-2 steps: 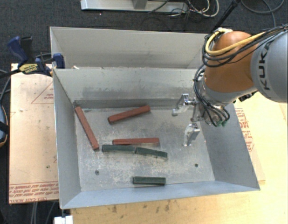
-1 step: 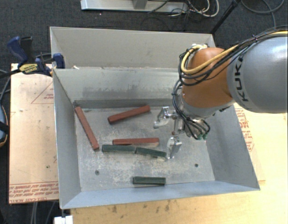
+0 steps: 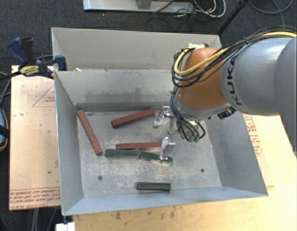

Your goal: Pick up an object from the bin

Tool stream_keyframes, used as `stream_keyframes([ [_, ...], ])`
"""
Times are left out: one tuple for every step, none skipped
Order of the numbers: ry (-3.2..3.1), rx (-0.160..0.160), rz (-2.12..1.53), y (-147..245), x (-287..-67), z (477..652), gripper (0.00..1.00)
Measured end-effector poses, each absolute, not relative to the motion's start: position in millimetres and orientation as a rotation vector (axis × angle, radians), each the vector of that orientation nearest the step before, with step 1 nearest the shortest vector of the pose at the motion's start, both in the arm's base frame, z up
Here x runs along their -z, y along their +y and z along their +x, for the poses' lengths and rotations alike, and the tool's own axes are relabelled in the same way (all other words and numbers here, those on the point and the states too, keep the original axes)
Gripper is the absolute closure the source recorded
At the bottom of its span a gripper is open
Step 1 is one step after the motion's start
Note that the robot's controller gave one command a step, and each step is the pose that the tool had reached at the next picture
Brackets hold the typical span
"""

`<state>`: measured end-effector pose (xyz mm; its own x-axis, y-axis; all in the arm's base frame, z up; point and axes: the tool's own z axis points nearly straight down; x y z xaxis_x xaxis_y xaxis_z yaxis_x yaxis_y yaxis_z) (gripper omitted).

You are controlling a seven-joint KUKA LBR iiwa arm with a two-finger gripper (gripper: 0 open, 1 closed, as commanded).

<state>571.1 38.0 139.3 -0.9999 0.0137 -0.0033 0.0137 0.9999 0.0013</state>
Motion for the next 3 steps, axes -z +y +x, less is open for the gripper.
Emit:
stream_keyframes([
  [3.13, -0.003, -0.129, 44.2, -74.3, 568.3, 0.0],
  [3.114, -0.005, 0.184, 49.7, -79.8, 575.7, 1.0],
  [3.113, -0.005, 0.184, 49.7, -79.8, 575.7, 1.0],
])
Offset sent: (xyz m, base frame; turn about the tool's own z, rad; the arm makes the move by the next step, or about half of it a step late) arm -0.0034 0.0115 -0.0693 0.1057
